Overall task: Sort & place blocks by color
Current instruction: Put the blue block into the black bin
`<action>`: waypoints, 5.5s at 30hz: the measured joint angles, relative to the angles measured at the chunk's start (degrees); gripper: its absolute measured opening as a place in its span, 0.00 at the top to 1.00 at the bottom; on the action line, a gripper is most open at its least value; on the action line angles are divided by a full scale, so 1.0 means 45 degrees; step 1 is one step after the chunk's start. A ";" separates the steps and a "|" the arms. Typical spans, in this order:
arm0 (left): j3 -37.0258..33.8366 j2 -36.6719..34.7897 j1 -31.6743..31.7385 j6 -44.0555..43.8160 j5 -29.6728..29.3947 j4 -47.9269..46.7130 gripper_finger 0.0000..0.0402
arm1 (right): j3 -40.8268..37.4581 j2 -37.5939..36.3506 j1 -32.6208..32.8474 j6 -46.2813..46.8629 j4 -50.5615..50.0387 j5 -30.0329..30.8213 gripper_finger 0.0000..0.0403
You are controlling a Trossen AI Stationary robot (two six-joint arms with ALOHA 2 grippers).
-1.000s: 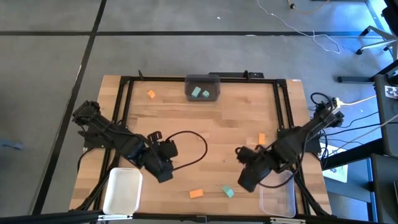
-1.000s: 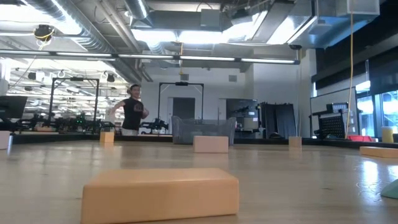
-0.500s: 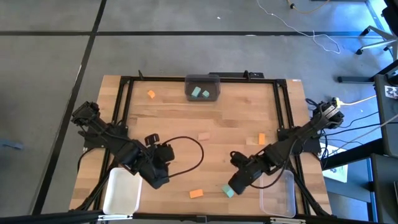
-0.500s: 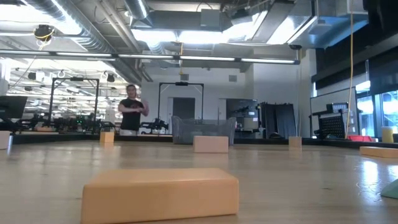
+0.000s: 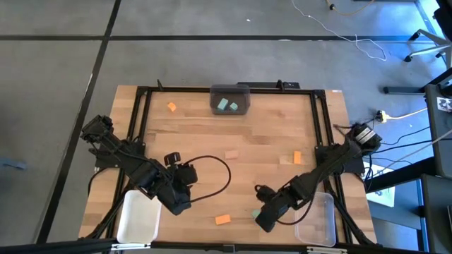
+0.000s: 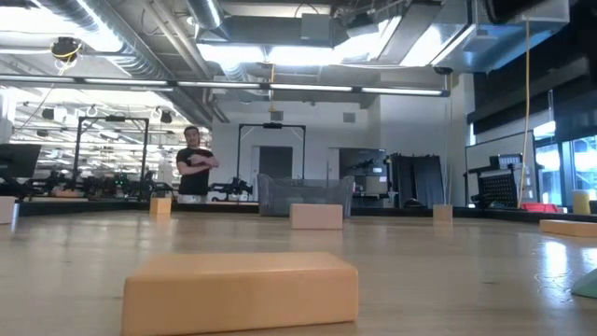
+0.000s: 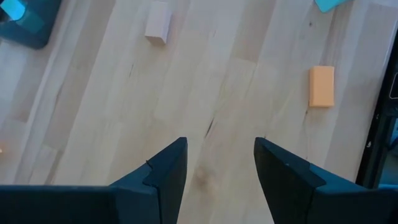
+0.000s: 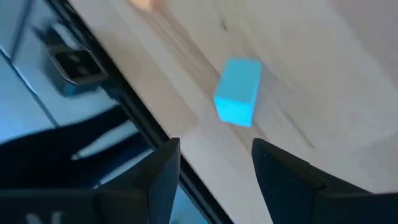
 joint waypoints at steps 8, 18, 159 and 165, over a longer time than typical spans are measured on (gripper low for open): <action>0.0000 0.0000 0.0000 -0.0004 0.0016 -0.0001 0.55 | 0.0000 0.1072 -0.0003 0.0003 0.0031 -0.0211 0.50; 0.0000 0.0000 0.0015 0.0003 0.0018 -0.0003 0.55 | 0.0000 0.1889 -0.0007 -0.0283 0.0744 -0.0298 0.50; 0.0029 -0.0457 0.4962 -0.1005 -0.4123 -0.1131 0.56 | 0.4551 0.0978 -1.2872 -1.5086 -0.2727 0.3449 0.67; 0.0024 -0.0457 0.6104 -0.1012 -0.4278 -0.0786 0.55 | 0.4551 0.0997 -1.4223 -1.6699 -0.1722 0.2873 0.67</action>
